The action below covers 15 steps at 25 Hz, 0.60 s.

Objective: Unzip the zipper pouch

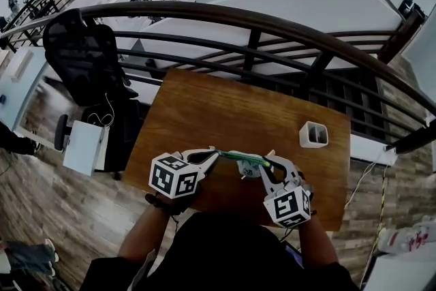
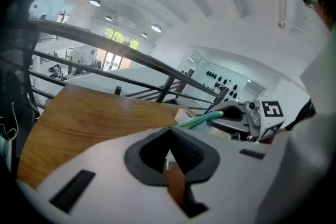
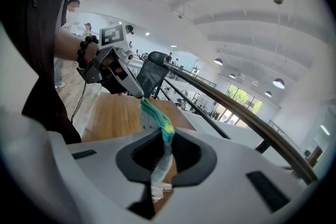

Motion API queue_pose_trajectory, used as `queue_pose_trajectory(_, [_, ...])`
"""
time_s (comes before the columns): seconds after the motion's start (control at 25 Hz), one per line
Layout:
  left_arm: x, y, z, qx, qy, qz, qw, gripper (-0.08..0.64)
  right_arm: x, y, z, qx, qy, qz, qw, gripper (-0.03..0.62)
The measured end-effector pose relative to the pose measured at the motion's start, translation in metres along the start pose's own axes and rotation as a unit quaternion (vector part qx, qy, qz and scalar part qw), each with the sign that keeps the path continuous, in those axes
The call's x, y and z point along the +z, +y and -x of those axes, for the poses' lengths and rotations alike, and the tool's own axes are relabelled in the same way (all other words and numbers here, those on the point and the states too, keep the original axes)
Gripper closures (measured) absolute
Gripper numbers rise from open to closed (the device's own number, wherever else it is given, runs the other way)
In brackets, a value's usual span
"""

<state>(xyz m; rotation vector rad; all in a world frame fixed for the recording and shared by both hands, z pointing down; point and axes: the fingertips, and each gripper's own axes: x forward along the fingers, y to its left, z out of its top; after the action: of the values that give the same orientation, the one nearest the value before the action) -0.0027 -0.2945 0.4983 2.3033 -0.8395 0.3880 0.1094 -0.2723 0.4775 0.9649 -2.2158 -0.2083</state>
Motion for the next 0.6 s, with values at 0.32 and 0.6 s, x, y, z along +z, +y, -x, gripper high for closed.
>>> queue_pose_trajectory(0.32, [0.002,0.009,0.005,0.011,-0.005,0.006,0.9999,0.546,-0.002,-0.006,0.002,-0.017,-0.005,-0.003,1.000,0.568])
queue_pose_trajectory(0.6, [0.000,0.017,0.007,0.018,-0.009,0.015,0.9997,0.546,-0.003,-0.005,-0.002,-0.012,-0.004,-0.008,1.000,0.568])
